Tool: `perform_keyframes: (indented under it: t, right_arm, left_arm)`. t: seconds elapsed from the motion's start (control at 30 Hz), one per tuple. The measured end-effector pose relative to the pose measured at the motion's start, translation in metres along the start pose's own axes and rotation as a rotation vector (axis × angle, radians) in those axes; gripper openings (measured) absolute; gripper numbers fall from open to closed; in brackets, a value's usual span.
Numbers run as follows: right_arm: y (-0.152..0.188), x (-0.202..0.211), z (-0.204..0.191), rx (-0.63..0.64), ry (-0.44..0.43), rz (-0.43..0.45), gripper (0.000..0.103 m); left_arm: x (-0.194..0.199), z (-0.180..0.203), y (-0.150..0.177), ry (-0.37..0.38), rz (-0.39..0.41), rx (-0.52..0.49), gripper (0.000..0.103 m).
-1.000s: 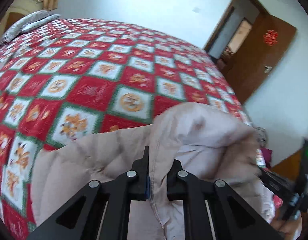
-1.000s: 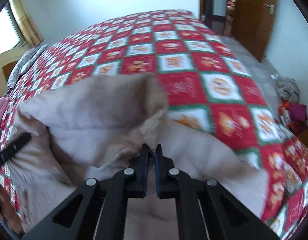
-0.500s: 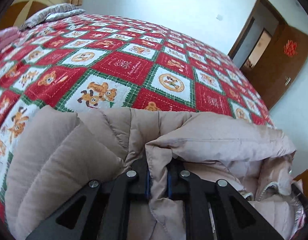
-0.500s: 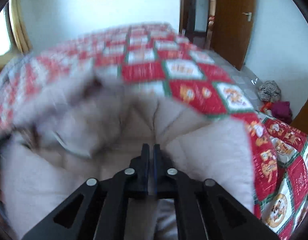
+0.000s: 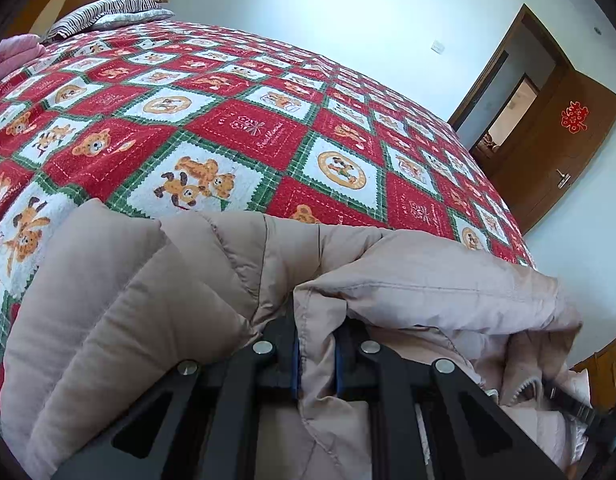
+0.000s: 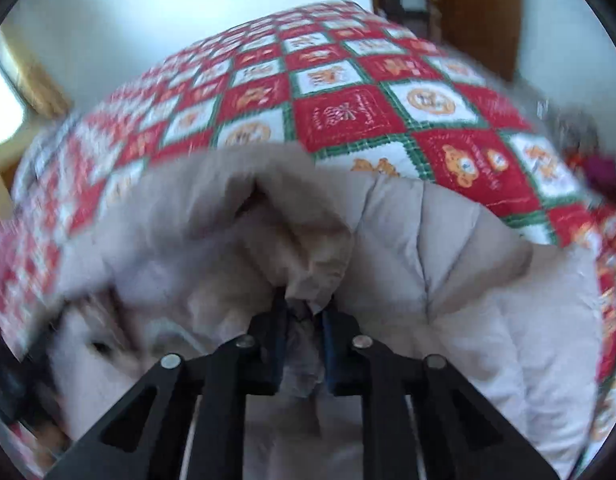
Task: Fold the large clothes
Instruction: 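Lift the hem with both grippers and fold it toward the collar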
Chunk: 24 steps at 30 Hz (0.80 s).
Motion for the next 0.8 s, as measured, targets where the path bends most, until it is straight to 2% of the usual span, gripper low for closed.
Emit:
perform_keyframes:
  t: [0.07, 0.17, 0.27, 0.3, 0.37, 0.43, 0.5, 0.57, 0.6, 0.67, 0.73, 0.8]
  right_arm:
    - [0.014, 0.007, 0.01, 0.008, 0.003, 0.01, 0.009]
    - [0.02, 0.014, 0.02, -0.018, -0.048, 0.028, 0.009]
    - [0.018, 0.021, 0.016, 0.016, -0.059, 0.012, 0.016]
    - [0.016, 0.033, 0.014, 0.016, -0.057, 0.036, 0.018]
    - [0.011, 0.065, 0.009, -0.001, -0.068, 0.172, 0.027]
    - [-0.004, 0.098, 0.005, -0.019, -0.084, 0.326, 0.03]
    - [-0.027, 0.111, 0.003, -0.059, -0.106, 0.418, 0.035]
    - [-0.054, 0.102, 0.004, -0.109, -0.139, 0.444, 0.036]
    - [-0.067, 0.089, 0.005, -0.127, -0.16, 0.431, 0.036]
    - [-0.079, 0.052, 0.005, -0.157, -0.196, 0.324, 0.036]
    - [-0.064, 0.004, 0.007, -0.21, -0.199, 0.125, 0.036]
    - [-0.034, -0.024, 0.005, -0.194, -0.214, 0.015, 0.036]
  left_arm:
    - [-0.002, -0.003, -0.002, 0.025, -0.007, 0.031, 0.014]
    - [-0.007, -0.015, -0.004, 0.086, -0.031, 0.127, 0.013]
    - [-0.006, -0.012, -0.003, 0.079, -0.025, 0.114, 0.013]
    - [-0.006, -0.011, -0.003, 0.073, -0.023, 0.108, 0.013]
    - [-0.006, -0.01, -0.003, 0.069, -0.019, 0.105, 0.013]
    - [-0.005, -0.01, -0.003, 0.063, -0.014, 0.099, 0.013]
    - [-0.005, -0.009, -0.003, 0.048, -0.006, 0.087, 0.013]
    - [-0.004, -0.008, -0.003, 0.041, -0.002, 0.081, 0.013]
    - [-0.005, -0.009, -0.002, 0.042, -0.002, 0.082, 0.013]
    - [-0.005, -0.01, -0.002, 0.046, -0.002, 0.085, 0.013]
    - [-0.005, -0.01, -0.003, 0.049, -0.003, 0.088, 0.013]
    - [-0.005, -0.01, -0.003, 0.05, -0.002, 0.086, 0.014]
Point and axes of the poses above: each gripper's, at about its wrist camera, not at the fingertips, and x roughly against the way its jaws point, z to its right, y to its underside, the point moved 4 cm from there along -x, roughly the way its jaws point, and after that the axes turned 15 degrees about -y, right-handed, at the moved point
